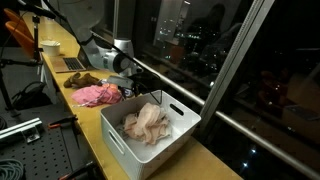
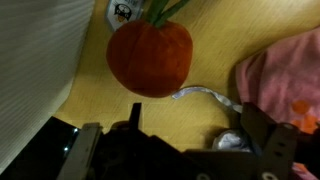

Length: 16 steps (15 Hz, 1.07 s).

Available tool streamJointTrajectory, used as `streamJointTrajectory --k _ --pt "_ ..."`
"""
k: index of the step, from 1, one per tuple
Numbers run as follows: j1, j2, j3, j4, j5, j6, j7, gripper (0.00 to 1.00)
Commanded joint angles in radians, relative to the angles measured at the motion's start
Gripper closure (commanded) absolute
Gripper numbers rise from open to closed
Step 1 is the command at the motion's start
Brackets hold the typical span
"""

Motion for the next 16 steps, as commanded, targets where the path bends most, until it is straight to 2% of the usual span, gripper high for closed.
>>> streamJointTrajectory --k 1,8,16 --pt "0.016 0.024 -0.015 0.054 0.035 -0.042 -0.055 0.00" --pt "0.029 0.001 -0.026 0.070 0.018 -0.138 -0.088 0.00" --pt "0.045 -0.019 -0.055 0.011 -0.031 -0.207 -0.103 0.00"
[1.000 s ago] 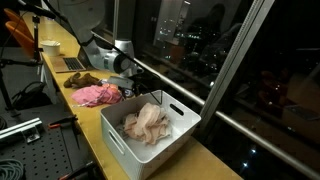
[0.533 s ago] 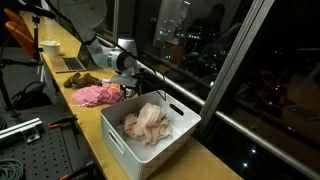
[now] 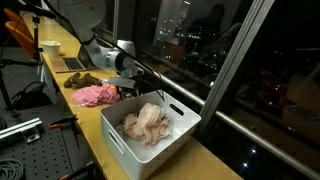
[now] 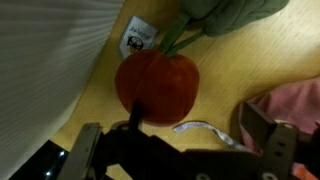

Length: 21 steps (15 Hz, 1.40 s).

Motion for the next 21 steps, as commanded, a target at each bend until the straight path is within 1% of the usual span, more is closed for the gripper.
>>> streamJointTrajectory --k 1,2,3,4,5,6,8,10,13,14,15,16,17,18,19,21 --pt "0.024 -0.036 -0.046 -0.041 -0.038 -0.029 -0.021 0.00" --pt "0.025 -0.037 -0.054 -0.048 -0.049 -0.028 -0.021 0.00" --pt "0.024 -0.036 -0.060 -0.054 -0.058 -0.023 -0.019 0.07" --pt "0.024 -0.033 -0.065 -0.058 -0.065 -0.018 -0.016 0.26" --pt "0.025 -0.027 -0.067 -0.060 -0.071 -0.015 -0.013 0.32" --pt "0.027 -0.024 -0.068 -0.061 -0.077 -0.014 -0.011 0.42" --pt "0.029 -0.020 -0.068 -0.061 -0.083 -0.012 -0.007 0.58" --pt "0.036 -0.017 -0.064 -0.053 -0.088 -0.014 -0.004 0.71" --pt "0.056 -0.019 -0.060 -0.045 -0.091 -0.016 0.004 0.94" --pt "0.067 -0.026 -0.059 -0.041 -0.093 -0.021 0.006 0.98" --pt "0.077 -0.033 -0.057 -0.038 -0.094 -0.026 0.007 1.00" --pt "0.090 -0.046 -0.055 -0.035 -0.097 -0.031 0.009 0.97" --pt "0.100 -0.058 -0.052 -0.032 -0.098 -0.035 0.009 0.97" --pt "0.118 -0.076 -0.055 -0.025 -0.106 -0.044 0.013 0.99" --pt "0.130 -0.096 -0.056 -0.019 -0.113 -0.051 0.013 0.97" --pt "0.151 -0.150 -0.069 -0.016 -0.145 -0.068 0.023 0.97"
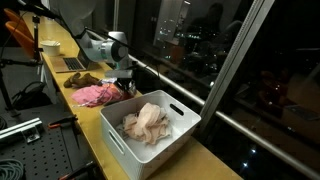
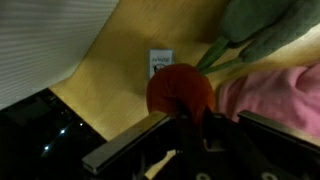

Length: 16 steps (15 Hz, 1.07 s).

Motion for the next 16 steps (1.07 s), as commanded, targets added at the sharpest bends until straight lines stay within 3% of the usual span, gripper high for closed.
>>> streamJointTrajectory --k 1,6,10,14,15,16 --pt "0.038 -0.126 -0.028 -0.007 -0.063 -0.069 0.026 0.97" --pt "-0.006 -0.343 -0.063 -0.060 -0.196 -0.153 0.074 0.97" --pt "-0.104 -0.509 -0.064 -0.142 -0.273 -0.185 0.113 0.97" --pt "-0.190 -0.574 -0.052 -0.233 -0.302 -0.163 0.146 0.97" --pt "-0.203 -0.580 -0.051 -0.257 -0.305 -0.157 0.157 0.64" --pt "-0.213 -0.583 -0.049 -0.276 -0.312 -0.155 0.169 0.62"
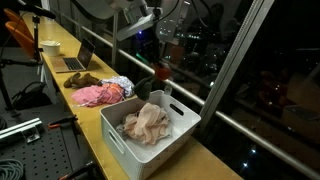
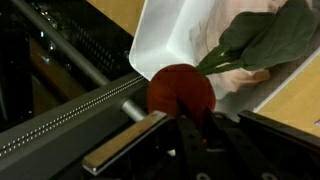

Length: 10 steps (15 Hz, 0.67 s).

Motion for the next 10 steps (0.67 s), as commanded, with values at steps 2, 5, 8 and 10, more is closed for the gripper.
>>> streamJointTrajectory --k 2,5,8,10 --pt "-0.047 -0.038 0.021 -0.102 -0.045 0.016 0.075 0.49" --pt "-0.050 -0.046 0.028 -0.120 -0.050 0.008 0.096 0.27" --pt "-0.033 -0.029 0.053 -0.107 -0.039 0.023 0.117 0.06" --pt "-0.005 0.030 0.095 -0.080 -0.032 0.063 0.161 0.00"
